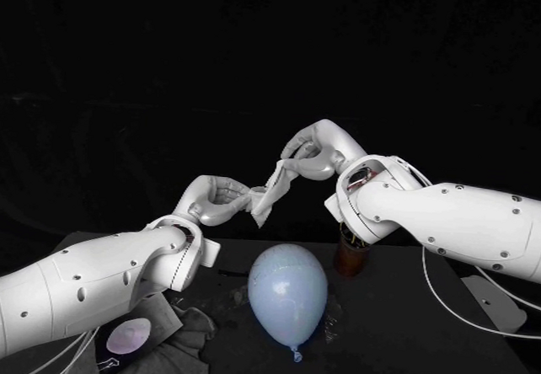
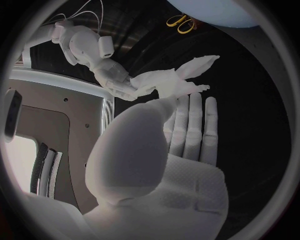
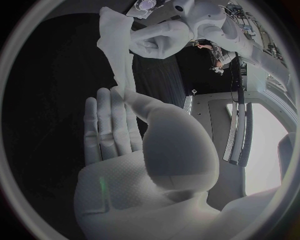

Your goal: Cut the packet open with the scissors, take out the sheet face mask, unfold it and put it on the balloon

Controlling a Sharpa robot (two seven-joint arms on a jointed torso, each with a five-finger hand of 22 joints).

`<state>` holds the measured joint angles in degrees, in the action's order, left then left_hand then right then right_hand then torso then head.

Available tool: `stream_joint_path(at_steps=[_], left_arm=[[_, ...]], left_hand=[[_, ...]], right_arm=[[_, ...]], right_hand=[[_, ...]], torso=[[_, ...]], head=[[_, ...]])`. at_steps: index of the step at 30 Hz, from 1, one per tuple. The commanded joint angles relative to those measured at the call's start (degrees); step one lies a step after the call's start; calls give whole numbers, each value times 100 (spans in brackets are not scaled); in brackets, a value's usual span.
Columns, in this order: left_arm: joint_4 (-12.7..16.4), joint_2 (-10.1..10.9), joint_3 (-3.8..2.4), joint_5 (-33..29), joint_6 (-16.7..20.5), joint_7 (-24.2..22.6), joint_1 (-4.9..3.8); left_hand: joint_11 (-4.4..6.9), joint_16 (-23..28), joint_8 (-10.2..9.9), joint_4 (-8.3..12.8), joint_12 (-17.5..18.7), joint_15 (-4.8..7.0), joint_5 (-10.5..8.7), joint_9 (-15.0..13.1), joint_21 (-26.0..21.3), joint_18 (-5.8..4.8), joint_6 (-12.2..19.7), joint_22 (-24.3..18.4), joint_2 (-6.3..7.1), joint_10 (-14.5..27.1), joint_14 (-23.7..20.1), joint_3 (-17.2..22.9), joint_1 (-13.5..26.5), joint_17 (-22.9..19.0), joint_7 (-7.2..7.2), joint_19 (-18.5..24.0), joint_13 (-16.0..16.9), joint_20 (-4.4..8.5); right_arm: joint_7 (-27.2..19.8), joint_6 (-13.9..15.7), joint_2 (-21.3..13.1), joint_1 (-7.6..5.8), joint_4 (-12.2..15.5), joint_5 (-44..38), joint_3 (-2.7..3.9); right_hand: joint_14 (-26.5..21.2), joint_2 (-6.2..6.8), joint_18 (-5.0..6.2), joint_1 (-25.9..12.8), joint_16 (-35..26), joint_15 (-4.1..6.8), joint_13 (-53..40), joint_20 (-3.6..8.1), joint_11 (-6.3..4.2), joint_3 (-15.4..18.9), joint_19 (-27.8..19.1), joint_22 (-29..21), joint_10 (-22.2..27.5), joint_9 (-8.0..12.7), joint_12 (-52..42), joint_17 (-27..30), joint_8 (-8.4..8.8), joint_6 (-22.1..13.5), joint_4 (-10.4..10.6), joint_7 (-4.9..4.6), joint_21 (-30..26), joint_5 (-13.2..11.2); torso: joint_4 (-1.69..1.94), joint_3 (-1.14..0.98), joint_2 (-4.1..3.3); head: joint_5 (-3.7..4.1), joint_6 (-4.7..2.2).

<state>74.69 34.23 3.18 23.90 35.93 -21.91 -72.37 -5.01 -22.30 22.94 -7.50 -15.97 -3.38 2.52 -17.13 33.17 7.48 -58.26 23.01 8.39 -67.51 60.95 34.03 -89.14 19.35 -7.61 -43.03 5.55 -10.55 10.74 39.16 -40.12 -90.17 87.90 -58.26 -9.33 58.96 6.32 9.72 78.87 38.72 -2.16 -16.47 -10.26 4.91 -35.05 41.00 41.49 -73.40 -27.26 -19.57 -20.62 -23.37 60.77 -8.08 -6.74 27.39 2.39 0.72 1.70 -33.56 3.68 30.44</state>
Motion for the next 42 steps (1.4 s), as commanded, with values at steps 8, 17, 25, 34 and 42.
stream_joint_path(at_steps=[8, 17, 25, 34, 42], left_arm=[[130, 238, -90, -173, -62, -126, -266], [117, 321, -103, 10, -442, 76, -703], [21, 327, -102, 289, -938, 383, -1046], [-113, 306, -101, 374, -1424, 649, -1297], [-240, 280, -95, 516, -1879, 931, -1522]], left_hand=[[-3, 129, -22, 616, 10, -1, 60, -901, 716, -102, -14, 669, 33, -27, 50, 748, 715, 287, -2, 544, 220, 5], [6, 134, -30, 741, -27, 9, 96, -1057, 838, -73, -9, 783, 30, -38, 76, 864, 847, 376, -12, 605, 306, -16], [12, 133, -33, 797, -52, 18, 98, -1183, 930, -42, 0, 862, 25, -45, 102, 943, 952, 439, -20, 625, 375, -31], [4, 144, -11, 835, -73, 26, 82, -1489, 1154, 50, 87, 1031, -42, -66, 176, 1035, 1097, 532, -63, 583, 491, -41], [10, 164, 32, 842, -58, 46, 75, -1785, 1291, 140, 166, 1130, -57, -116, 279, 1106, 1170, 586, -78, 529, 587, -55]], right_arm=[[-148, -171, -156, 150, -10, -19, -5], [-266, -282, -220, 278, -82, -26, -11], [-535, -432, -199, 323, -253, -244, -14], [-964, -773, -160, 313, -440, -1196, -13], [-1190, -949, -95, 223, -668, -1941, -10]], right_hand=[[-8, -10, 45, 47, -30, 34, -14, 8, -211, -47, -33, 10, -201, -4, -12, -6, -22, 54, -13, -5, 21, 36], [-12, -8, 44, 43, -33, 32, -16, 6, -209, -48, -41, 19, -198, -3, -3, -8, -19, 51, -9, -8, 24, 36], [-21, -6, 43, 41, -39, 28, -19, 5, -205, -49, -54, 31, -190, -1, 10, -10, -13, 44, -6, -13, 27, 36], [-41, -6, 41, 41, -52, 20, -26, -1, -194, -47, -83, 50, -172, 2, 34, -14, -2, 28, 3, -25, 24, 36], [-44, -2, 42, 39, -54, 17, -29, -3, -192, -43, -90, 53, -171, 2, 38, -16, 0, 26, 7, -27, 21, 36]], torso=[[-2, -3, 2], [-2, -6, 8], [-3, -6, 1], [-6, -4, 1], [1, -8, 15]], head=[[-32, 31], [-63, 30], [-96, 14], [-120, -13], [-119, -49]])
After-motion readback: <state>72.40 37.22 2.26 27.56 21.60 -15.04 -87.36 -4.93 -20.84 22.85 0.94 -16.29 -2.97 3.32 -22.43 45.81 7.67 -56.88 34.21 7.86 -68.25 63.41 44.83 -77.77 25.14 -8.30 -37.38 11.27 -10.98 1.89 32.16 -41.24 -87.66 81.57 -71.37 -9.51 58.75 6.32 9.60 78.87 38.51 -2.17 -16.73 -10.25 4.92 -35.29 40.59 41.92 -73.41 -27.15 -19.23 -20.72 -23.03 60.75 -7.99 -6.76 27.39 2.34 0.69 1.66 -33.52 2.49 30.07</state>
